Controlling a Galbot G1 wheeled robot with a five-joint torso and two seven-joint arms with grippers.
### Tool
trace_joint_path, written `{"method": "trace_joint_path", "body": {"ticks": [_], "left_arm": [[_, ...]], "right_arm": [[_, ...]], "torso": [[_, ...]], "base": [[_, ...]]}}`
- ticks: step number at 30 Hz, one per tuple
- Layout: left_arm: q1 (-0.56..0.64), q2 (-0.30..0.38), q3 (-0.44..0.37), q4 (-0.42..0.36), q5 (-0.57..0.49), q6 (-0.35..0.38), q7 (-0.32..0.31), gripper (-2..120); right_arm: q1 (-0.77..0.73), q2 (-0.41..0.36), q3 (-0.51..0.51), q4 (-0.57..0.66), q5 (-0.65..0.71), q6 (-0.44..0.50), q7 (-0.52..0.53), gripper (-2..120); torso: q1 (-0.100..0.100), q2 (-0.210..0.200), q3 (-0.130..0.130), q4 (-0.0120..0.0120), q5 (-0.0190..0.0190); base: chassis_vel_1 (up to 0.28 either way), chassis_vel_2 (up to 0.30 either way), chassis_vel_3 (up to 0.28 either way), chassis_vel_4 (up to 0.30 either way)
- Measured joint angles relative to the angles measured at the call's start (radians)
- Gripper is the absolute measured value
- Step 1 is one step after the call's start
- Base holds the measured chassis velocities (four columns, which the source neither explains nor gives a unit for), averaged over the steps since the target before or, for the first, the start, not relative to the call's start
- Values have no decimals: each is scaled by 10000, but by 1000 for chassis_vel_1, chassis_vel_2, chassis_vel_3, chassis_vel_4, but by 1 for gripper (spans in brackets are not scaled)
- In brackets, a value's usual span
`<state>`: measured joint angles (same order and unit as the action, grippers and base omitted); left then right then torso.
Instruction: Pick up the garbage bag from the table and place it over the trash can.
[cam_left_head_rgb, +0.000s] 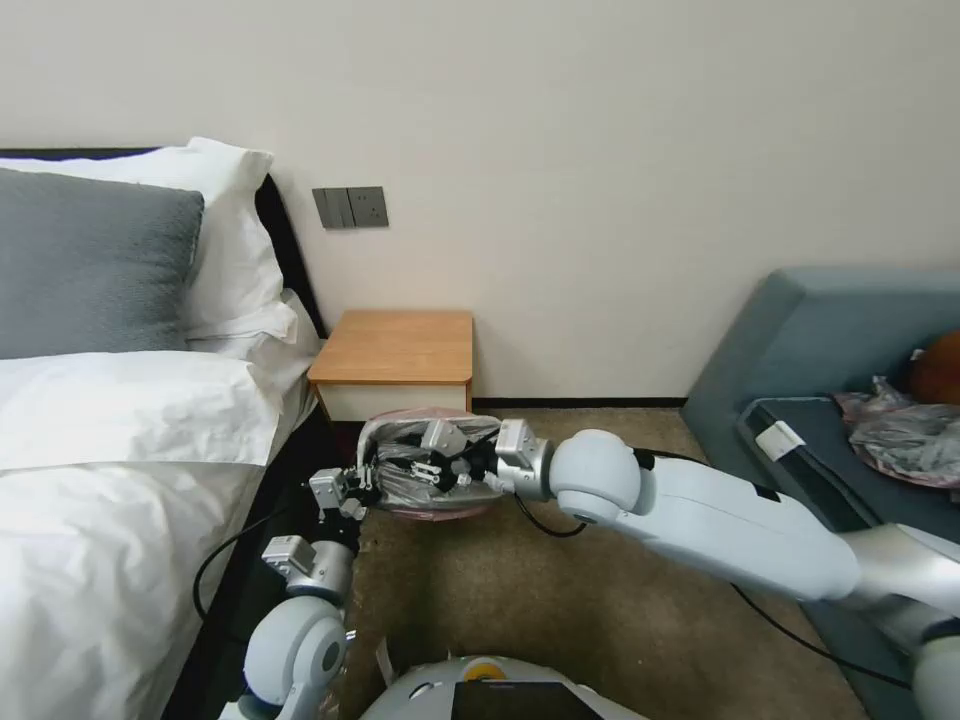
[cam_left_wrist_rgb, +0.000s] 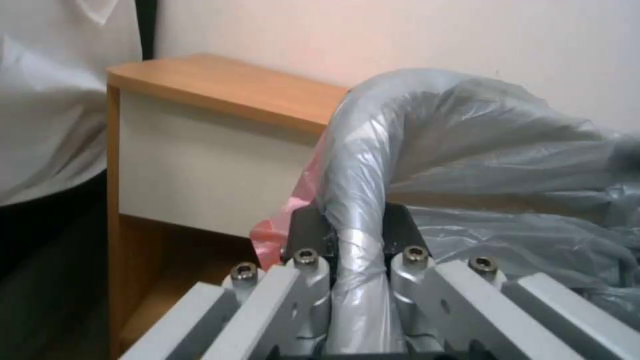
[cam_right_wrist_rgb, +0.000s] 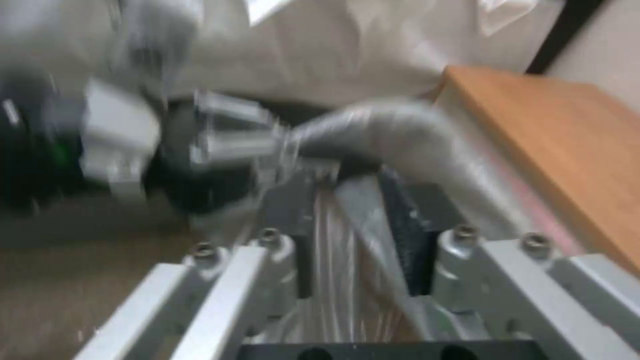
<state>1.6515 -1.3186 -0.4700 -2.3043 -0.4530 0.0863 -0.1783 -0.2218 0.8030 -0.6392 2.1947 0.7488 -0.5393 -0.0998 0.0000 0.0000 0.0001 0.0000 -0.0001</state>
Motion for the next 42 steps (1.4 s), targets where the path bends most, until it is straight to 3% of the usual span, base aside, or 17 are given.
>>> {"method": "trace_joint_path", "body": {"ticks": [6,25,31,42], "left_arm": [[140,-35,15,-82,244,-130,147,5],[362,-197,64,-247,499,-358,389,5],[369,-253,156,-241,784,-479,545,5],[429,-228,110,-311,1111,-705,812,5]], "right_arm": [[79,126,-439,-388,-1040,-189,-490,0],[-52,907,-1115,-1751,-3468,-89,-374,0],[173,1284,-1442,-1816,-3328,-944,541,0],[519,1535,-1869,-2071,-3547,-1620,535,0]], "torso": [[0,0,0,-1,1],[0,0,-1,0,1],[0,0,-1,1,0],[0,0,-1,0,1]], "base": [[0,0,0,0],[0,0,0,0],[0,0,0,0],[0,0,0,0]]}}
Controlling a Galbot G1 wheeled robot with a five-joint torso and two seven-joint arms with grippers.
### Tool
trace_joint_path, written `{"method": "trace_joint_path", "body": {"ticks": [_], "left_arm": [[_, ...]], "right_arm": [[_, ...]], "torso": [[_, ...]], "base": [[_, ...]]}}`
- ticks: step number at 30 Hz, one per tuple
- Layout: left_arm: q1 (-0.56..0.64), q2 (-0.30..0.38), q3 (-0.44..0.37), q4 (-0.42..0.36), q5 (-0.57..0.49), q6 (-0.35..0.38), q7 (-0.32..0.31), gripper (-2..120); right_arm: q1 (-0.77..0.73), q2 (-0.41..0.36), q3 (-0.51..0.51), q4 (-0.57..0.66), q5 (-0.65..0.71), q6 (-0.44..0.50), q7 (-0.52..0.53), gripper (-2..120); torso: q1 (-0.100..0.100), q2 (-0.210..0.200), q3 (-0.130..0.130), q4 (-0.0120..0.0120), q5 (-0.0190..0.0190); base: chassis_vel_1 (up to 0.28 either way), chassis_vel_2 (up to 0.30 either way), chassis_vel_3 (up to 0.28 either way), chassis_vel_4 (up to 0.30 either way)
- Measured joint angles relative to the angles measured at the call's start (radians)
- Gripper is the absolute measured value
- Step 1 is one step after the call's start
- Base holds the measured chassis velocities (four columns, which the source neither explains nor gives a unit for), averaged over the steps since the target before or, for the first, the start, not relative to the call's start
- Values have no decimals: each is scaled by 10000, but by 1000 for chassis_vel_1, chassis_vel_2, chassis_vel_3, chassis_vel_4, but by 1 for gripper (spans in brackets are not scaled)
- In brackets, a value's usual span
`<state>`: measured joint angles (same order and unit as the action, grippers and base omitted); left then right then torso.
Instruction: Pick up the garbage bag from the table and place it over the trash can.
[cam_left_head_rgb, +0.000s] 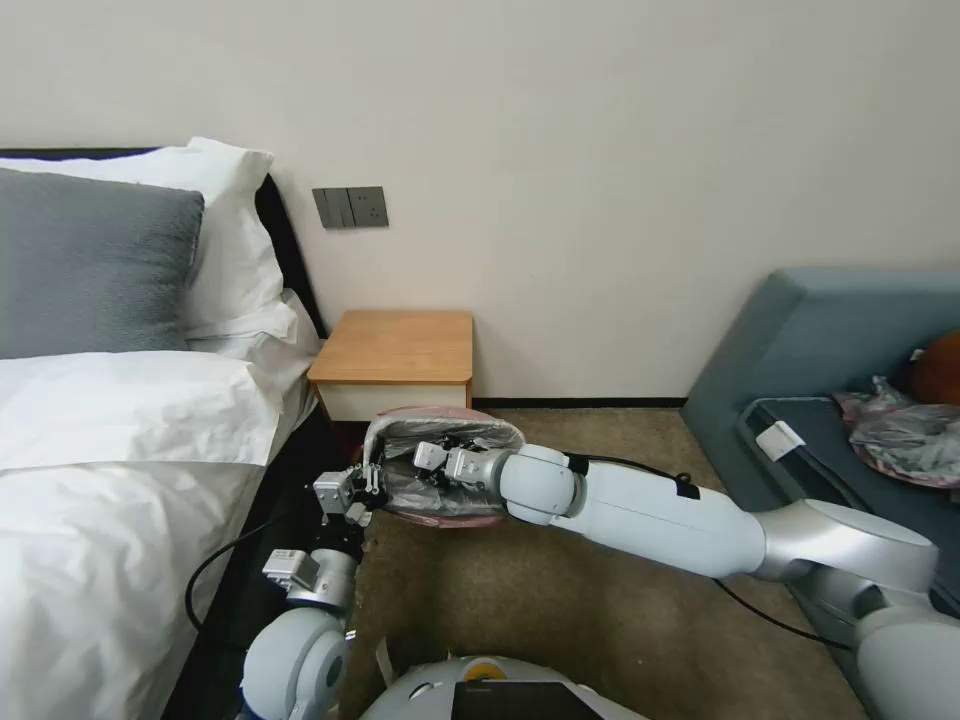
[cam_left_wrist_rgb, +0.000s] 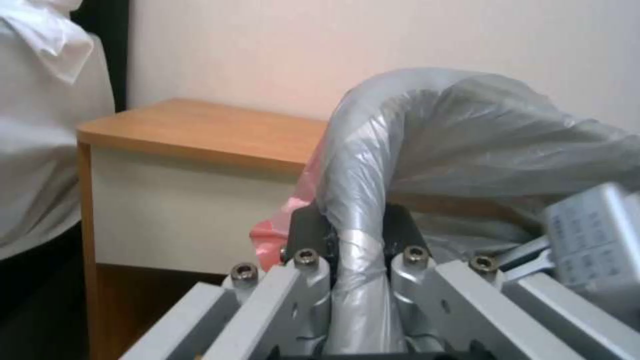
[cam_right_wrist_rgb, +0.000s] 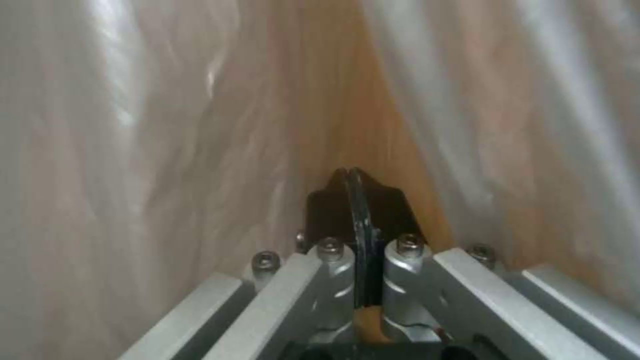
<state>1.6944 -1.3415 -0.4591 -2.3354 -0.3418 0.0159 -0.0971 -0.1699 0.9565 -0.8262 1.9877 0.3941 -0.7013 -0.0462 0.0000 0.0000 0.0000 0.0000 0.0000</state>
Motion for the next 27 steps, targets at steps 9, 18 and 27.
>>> {"method": "trace_joint_path", "body": {"ticks": [9,18,27], "left_arm": [[72,-79,48,-33,616,-245,252,5],[106,-140,69,-92,800,-327,303,5],[155,-211,128,-132,881,-329,340,5]], "right_arm": [[227,195,-328,-326,9,-313,52,0],[282,427,-585,-669,-310,-317,221,0],[203,689,-634,-1249,-651,-313,234,0]], "torso": [[0,0,0,0,0],[0,0,0,0,0],[0,0,0,0,0]], "base": [[0,0,0,0],[0,0,0,0],[0,0,0,0]]}}
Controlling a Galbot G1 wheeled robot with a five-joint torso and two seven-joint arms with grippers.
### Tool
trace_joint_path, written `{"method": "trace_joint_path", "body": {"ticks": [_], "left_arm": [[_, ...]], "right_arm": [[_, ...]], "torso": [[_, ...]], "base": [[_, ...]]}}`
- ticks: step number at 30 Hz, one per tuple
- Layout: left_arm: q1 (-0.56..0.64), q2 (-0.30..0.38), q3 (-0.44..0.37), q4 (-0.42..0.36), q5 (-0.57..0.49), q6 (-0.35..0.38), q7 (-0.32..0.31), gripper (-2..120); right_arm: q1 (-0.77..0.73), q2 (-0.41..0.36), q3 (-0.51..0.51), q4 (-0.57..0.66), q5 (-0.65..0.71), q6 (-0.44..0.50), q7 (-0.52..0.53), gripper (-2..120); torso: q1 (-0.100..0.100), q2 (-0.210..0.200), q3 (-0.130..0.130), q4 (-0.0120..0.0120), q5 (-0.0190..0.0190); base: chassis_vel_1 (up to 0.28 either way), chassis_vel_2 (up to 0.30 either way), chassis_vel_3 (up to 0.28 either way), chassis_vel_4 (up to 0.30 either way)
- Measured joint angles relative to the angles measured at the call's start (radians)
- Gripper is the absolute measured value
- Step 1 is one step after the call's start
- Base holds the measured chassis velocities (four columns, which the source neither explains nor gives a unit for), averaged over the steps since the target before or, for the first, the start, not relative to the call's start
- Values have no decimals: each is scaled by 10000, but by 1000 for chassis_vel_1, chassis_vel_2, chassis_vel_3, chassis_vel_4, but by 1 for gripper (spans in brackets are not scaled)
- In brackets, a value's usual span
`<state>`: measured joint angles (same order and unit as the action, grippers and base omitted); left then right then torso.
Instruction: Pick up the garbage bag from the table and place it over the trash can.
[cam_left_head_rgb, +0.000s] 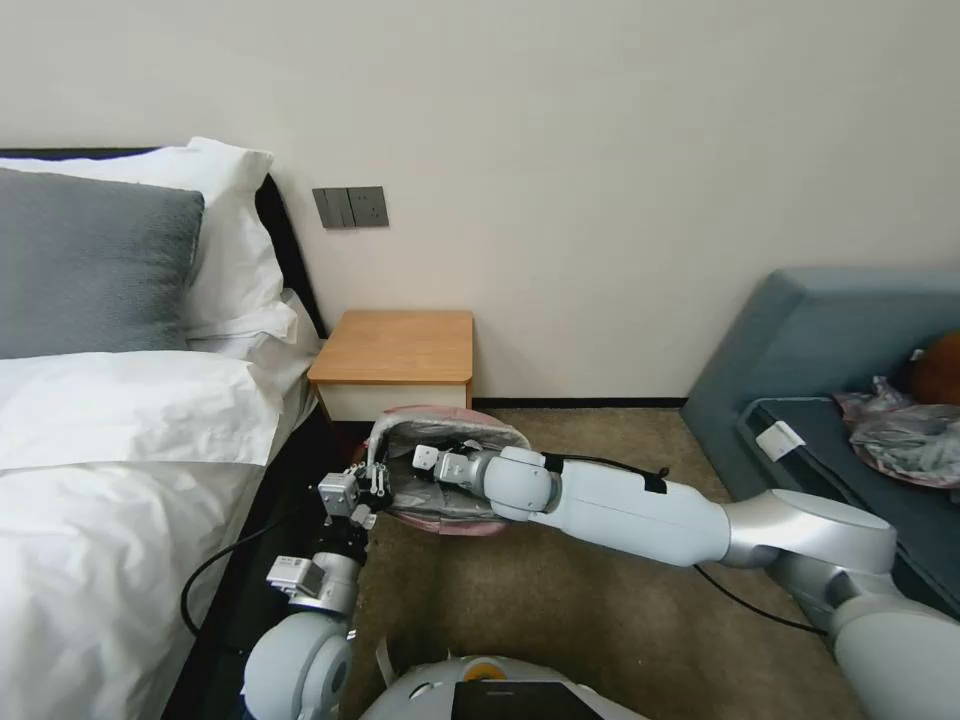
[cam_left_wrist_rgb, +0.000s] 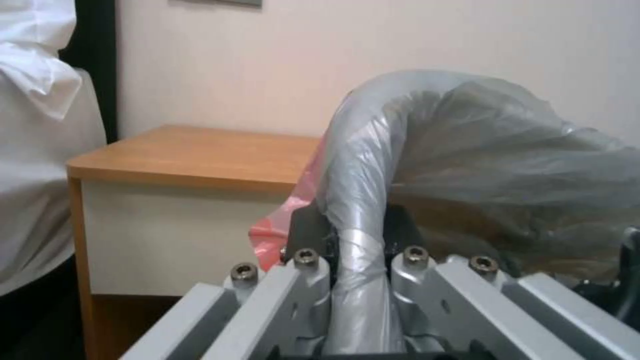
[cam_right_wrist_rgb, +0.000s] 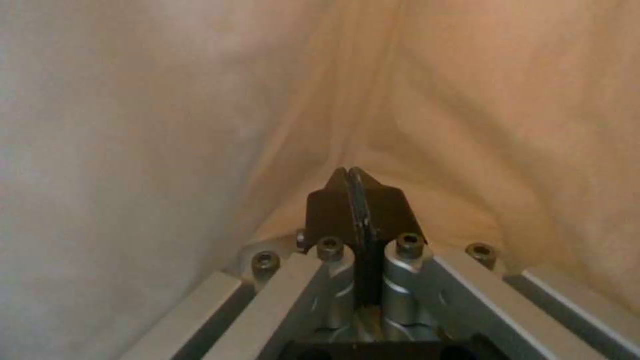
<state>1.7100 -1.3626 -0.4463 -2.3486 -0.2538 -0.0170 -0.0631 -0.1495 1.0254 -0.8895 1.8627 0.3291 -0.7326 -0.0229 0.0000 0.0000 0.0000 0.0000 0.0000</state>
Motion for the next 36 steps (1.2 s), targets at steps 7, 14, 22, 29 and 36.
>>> {"method": "trace_joint_path", "body": {"ticks": [7,14,22,29,36], "left_arm": [[-79,-28,-127,63,-70,10,-14,5],[-218,-20,-196,327,-273,132,-125,5],[-227,-40,-264,442,-599,286,-291,5],[-242,-56,-446,503,-1196,633,-696,5],[-150,19,-502,528,-1766,1367,-1282,5]], "right_arm": [[-40,-70,107,260,172,3,74,0],[27,-626,290,1279,1333,6,489,0],[-8,-990,607,2017,2384,17,766,0],[-462,-1545,1443,2873,2942,271,979,0],[-2782,-2969,3561,4638,3529,1000,1540,8]], "torso": [[0,0,0,0,0],[0,0,0,-1,0],[0,0,0,0,0],[0,0,0,3,-1],[0,1,0,-2,3]], "base": [[0,0,0,0],[0,0,0,0],[0,0,0,0],[0,0,0,0],[0,0,0,0]]}}
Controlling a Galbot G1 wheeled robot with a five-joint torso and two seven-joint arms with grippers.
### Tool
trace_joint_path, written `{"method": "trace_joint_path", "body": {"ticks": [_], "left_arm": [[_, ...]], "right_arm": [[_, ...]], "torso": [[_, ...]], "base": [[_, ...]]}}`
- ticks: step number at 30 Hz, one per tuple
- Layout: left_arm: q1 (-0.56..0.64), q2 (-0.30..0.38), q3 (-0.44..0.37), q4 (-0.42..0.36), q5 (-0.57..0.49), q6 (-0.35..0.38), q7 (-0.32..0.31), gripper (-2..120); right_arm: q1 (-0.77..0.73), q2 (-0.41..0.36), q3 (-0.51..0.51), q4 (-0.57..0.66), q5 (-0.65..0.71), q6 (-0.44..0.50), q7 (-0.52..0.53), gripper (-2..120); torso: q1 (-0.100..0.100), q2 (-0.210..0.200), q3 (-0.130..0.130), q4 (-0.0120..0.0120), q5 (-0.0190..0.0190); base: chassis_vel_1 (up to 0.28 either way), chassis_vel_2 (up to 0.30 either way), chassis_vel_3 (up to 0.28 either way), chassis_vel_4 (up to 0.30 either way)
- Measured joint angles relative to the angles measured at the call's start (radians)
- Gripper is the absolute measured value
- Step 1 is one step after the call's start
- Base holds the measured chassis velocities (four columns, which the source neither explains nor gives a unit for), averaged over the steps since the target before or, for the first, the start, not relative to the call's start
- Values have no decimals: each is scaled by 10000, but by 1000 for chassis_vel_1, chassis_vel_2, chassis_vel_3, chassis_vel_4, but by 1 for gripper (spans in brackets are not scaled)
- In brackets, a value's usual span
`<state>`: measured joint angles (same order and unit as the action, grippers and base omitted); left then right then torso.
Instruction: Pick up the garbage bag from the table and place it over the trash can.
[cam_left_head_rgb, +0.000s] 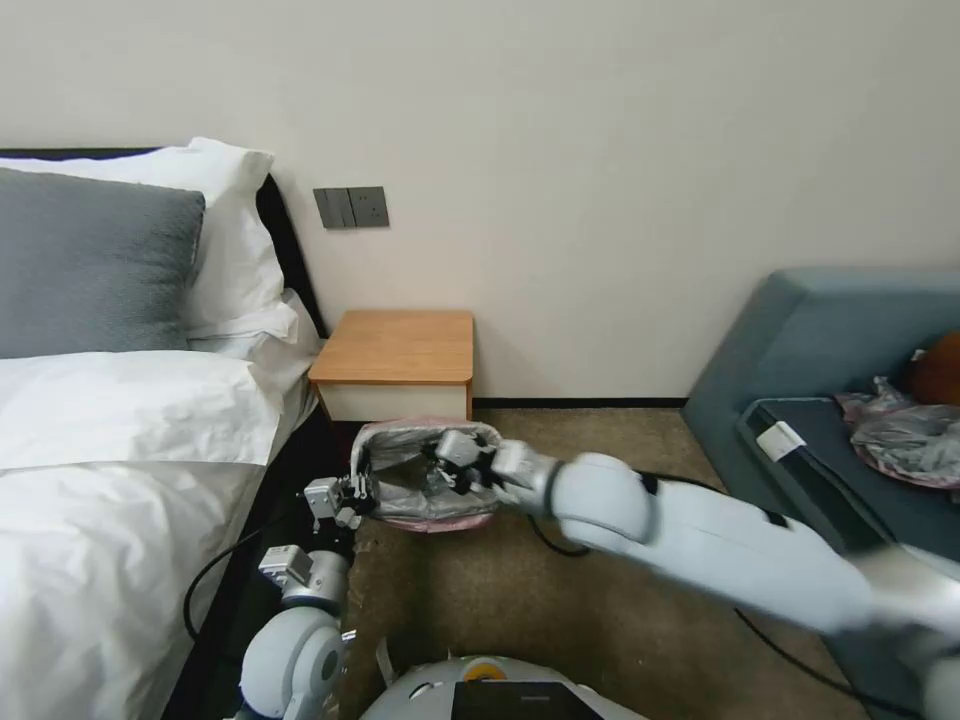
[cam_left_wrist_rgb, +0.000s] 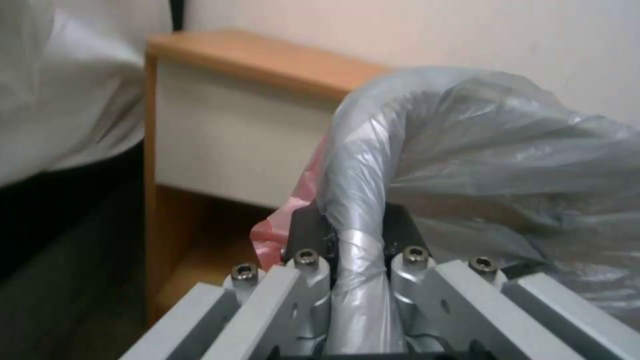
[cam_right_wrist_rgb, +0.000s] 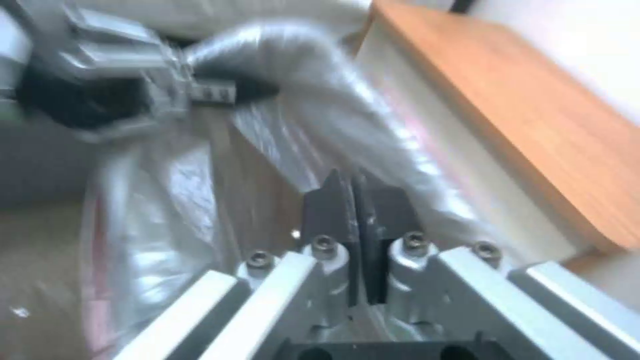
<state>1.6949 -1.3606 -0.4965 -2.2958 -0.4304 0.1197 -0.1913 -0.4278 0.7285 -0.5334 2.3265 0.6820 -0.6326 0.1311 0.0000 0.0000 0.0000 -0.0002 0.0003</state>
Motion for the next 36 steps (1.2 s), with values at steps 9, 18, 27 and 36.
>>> {"method": "trace_joint_path", "body": {"ticks": [9,18,27,36], "left_arm": [[427,-197,4,107,118,537,-974,5],[373,92,491,320,0,1040,-1378,5],[431,555,1375,382,-567,1562,-1727,5],[188,807,2140,546,-731,2113,-2248,5]], "right_arm": [[-3661,-223,1693,439,-2063,1888,2690,41],[-7768,1287,4779,97,-4741,3044,2294,72],[-11417,3563,7212,519,-7075,4326,1657,99],[-12783,4384,8176,831,-7741,4969,1712,100]], "torso": [[0,0,0,17,1],[-1,0,-1,-6,-3],[-1,1,0,2,-5],[-1,1,-1,3,-3]], "base": [[0,0,0,0],[0,0,0,0],[0,0,0,0],[0,0,0,0]]}}
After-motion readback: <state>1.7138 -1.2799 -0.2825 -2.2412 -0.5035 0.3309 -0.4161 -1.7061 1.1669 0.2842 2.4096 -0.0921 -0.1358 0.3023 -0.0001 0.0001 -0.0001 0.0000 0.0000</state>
